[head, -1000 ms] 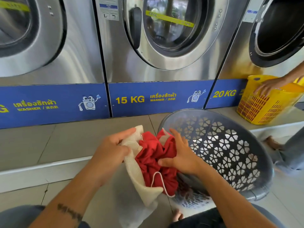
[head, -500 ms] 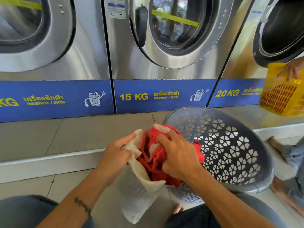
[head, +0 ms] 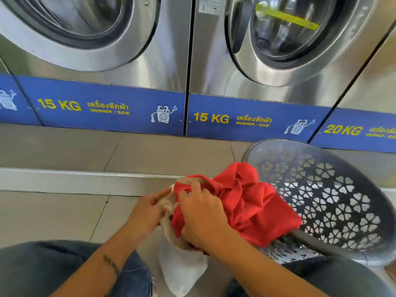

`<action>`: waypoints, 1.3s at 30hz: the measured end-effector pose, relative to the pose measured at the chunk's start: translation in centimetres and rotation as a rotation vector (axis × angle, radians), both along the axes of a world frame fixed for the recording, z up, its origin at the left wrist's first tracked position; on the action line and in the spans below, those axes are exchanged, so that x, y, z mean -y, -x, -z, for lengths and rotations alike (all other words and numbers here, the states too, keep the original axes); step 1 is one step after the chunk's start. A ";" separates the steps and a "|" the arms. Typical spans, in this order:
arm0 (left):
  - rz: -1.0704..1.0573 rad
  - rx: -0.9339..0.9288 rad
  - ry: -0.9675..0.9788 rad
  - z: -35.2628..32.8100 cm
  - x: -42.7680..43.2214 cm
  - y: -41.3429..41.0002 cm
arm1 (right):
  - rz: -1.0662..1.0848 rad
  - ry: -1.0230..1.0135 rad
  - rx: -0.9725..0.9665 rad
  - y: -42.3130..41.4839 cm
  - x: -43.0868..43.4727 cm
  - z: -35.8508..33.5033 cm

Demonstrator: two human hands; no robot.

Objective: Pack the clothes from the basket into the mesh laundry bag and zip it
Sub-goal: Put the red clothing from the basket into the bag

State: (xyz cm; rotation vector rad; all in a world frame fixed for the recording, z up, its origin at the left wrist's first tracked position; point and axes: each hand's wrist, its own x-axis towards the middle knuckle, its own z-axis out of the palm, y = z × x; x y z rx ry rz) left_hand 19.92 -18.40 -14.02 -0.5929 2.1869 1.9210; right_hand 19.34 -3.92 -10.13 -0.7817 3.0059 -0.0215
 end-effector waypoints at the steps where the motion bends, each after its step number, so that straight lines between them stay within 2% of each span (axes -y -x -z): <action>1: -0.007 0.022 0.035 0.9 0.9 -0.5 | 0.008 0.001 0.036 0.2 0.9 1.5; 6: -0.039 0.030 0.106 2.6 4.8 -1.1 | 0.049 0.136 0.213 1.1 3.8 7.0; 11: 0.057 0.007 0.227 3.8 6.6 -0.8 | -0.068 0.283 0.381 0.6 5.0 11.8; 15: 0.187 -0.022 0.304 4.4 6.6 -1.2 | -0.155 -0.053 0.539 1.2 4.8 16.0; 18: 0.257 -0.044 0.370 4.5 6.5 -1.5 | -0.082 -0.089 0.703 2.2 5.8 15.8; 20: 0.234 -0.029 0.414 4.6 7.0 -1.3 | -0.055 0.004 0.792 3.1 6.2 14.9; 23: 0.148 0.023 0.430 4.9 7.8 -0.8 | 0.049 0.320 0.937 4.6 5.4 13.3; 25: 0.107 0.038 0.441 5.1 8.0 -0.6 | 0.172 0.541 0.916 5.6 4.1 12.3; 27: 0.087 0.047 0.437 5.3 7.9 -0.4 | 0.332 0.697 0.761 6.8 2.2 12.0; 29: 0.087 0.057 0.432 5.3 7.5 -0.2 | 0.446 0.676 0.697 7.5 -0.2 12.4; 32: 0.121 0.069 0.439 5.2 6.9 0.1 | 0.534 0.788 1.042 5.7 -1.9 13.9; 33: 0.132 0.076 0.437 5.3 6.8 0.1 | 0.544 0.815 1.101 4.3 -1.8 14.5; 34: 0.142 0.083 0.431 5.3 6.8 0.1 | 0.550 0.800 1.068 3.4 -1.6 15.5; 36: 0.158 0.097 0.412 5.3 6.7 -0.1 | 0.507 0.662 0.873 2.7 -1.0 17.1; 39: 0.156 0.097 0.413 5.1 6.7 -0.4 | 0.421 0.525 0.664 3.7 0.2 16.7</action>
